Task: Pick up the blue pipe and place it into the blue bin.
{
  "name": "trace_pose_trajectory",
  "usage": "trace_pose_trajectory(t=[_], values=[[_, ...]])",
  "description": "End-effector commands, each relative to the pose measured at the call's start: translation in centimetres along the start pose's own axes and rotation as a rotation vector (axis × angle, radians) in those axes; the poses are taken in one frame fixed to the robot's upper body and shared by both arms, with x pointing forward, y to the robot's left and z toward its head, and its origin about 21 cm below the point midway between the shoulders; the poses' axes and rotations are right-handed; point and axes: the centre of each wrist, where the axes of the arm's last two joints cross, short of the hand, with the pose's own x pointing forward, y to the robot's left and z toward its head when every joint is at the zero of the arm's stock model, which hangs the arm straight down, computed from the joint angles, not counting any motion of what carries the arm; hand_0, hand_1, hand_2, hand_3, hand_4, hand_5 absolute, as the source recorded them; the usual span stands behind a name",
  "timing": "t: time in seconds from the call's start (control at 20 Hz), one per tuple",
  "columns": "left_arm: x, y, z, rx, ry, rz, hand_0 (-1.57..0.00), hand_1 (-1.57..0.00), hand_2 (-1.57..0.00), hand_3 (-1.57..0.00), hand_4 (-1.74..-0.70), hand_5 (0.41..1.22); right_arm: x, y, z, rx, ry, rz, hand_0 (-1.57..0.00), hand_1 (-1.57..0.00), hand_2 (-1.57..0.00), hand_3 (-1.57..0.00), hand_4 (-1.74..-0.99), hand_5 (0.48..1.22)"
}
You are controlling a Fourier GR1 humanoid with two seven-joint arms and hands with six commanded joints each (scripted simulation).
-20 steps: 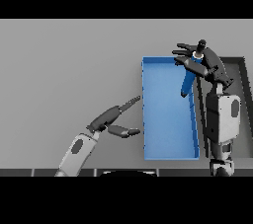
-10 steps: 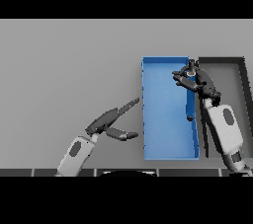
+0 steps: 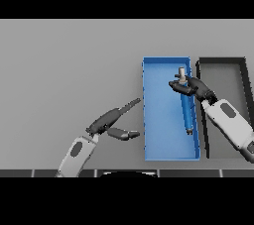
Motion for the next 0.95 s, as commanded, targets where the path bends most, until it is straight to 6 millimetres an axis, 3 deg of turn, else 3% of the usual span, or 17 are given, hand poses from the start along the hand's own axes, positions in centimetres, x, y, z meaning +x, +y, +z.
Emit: trace_pose_trajectory(t=[0.0, 0.45, 0.6, 0.9], values=[[0.04, -0.06, -0.1, 0.0, -0.005, 0.002, 0.0, 0.0, 0.0, 0.0, -0.89, 0.428, 0.06, 0.03, -0.07, -0.003, 0.002, 0.006, -0.16, -0.14, -0.14, -0.08, -1.083, 0.934], [0.15, -0.26, 0.04, 0.005, -0.015, 0.002, 0.0, 0.0, 0.0, 0.0, -0.89, 0.429, -0.15, 0.33, -0.44, -0.021, 0.026, 0.109, -0.02, -0.02, -0.02, -0.01, -1.033, 0.696], [0.05, -0.04, -0.01, 0.016, -0.013, 0.003, 0.0, 0.0, 0.0, 0.0, -0.89, 0.431, -0.82, 0.67, -0.55, -0.008, 0.026, 0.118, -0.01, -0.01, -0.01, 0.0, -1.02, 0.666], [-0.3, 0.4, 0.75, 0.01, -0.002, -0.004, 0.0, 0.0, 0.0, 0.0, -0.88, 0.431, -0.27, 0.34, -0.73, 0.006, 0.019, 0.126, -0.01, -0.01, -0.01, 0.0, -1.022, 0.643]])
